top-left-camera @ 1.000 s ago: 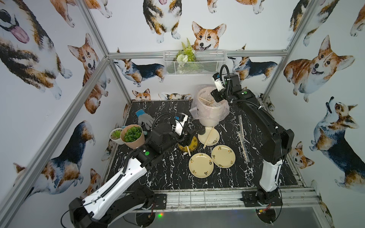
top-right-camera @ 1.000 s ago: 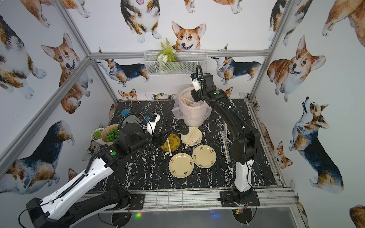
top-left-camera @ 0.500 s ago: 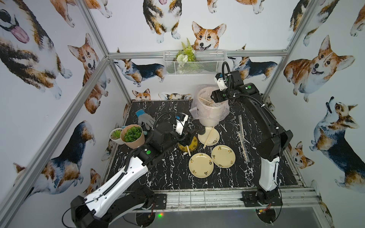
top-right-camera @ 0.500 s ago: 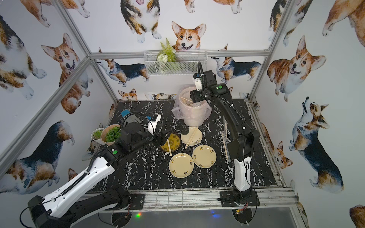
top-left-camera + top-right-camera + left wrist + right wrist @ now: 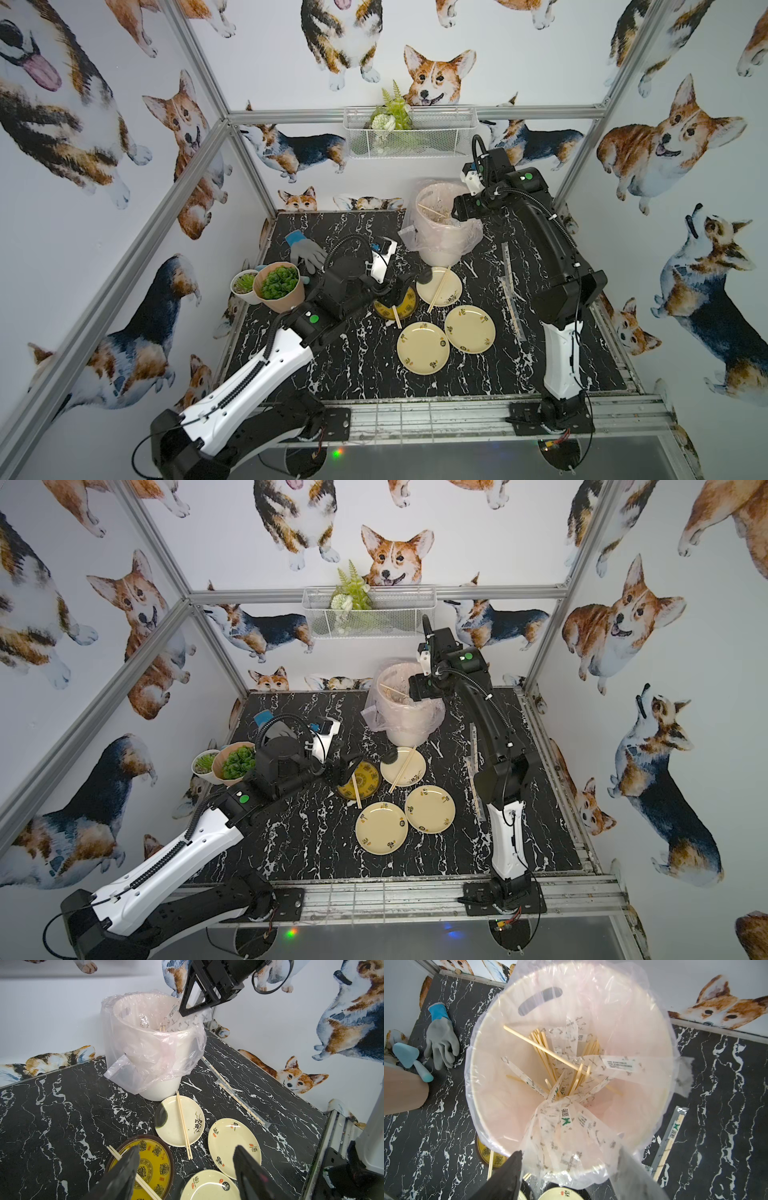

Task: Remove the packaging of disposable chopsticks
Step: Place the packet bag in the trash bin.

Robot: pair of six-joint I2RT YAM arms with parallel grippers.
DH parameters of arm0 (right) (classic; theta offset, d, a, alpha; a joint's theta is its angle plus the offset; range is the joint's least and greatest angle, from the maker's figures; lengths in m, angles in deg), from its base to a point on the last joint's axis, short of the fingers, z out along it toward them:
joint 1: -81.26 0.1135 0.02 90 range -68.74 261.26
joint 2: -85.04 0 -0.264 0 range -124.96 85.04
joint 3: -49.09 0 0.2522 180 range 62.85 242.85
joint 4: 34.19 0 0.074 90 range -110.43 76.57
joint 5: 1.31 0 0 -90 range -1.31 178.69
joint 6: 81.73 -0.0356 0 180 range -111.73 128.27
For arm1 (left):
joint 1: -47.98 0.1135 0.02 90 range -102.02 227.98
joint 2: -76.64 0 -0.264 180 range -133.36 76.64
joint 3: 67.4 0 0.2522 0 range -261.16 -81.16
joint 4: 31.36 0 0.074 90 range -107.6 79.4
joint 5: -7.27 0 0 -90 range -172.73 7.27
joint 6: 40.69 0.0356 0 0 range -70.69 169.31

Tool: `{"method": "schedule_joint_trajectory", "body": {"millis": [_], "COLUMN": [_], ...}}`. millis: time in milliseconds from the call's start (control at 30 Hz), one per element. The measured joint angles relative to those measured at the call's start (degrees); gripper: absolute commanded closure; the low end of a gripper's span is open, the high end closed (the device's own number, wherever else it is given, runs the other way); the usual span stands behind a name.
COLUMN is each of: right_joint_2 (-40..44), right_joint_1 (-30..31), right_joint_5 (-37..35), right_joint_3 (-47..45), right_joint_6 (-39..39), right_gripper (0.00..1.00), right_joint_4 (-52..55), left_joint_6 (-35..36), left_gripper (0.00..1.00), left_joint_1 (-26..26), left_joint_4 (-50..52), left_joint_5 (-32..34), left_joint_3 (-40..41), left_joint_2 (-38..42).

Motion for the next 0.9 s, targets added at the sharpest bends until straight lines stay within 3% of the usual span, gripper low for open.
{"method": "schedule_joint_trajectory", "body": {"millis": [267, 300, 367, 900], "right_joint_2": [0.68, 0.94, 1.60, 12.22], "right_joint_1": [-1.05, -1.09, -1.36, -2.14], "right_joint_5": [0.35, 0.46, 0.79, 2.19], "right_joint_3": [-0.87, -1.01, -1.51, -12.59], "right_joint_6": [-0.24, -0.35, -0.79, -3.43], "right_gripper": [0.18, 0.10, 0.05, 0.10], "right_joint_4": [3.21, 3.41, 3.65, -1.18], "left_joint_6": [0.00, 0.00, -0.02, -0.44], "left_gripper": [0.26, 0.26, 0.26, 0.26], "left_joint_1": [0.20, 0.22, 0.24, 0.42], "left_joint_4": [0.00, 0.00, 0.00, -0.35], "left_joint_5": [0.00, 0.00, 0.00, 0.02], "left_joint_3": [0.00, 0.00, 0.00, 0.02], "left_joint_2": [-0.09, -0.13, -0.15, -0.13]}}
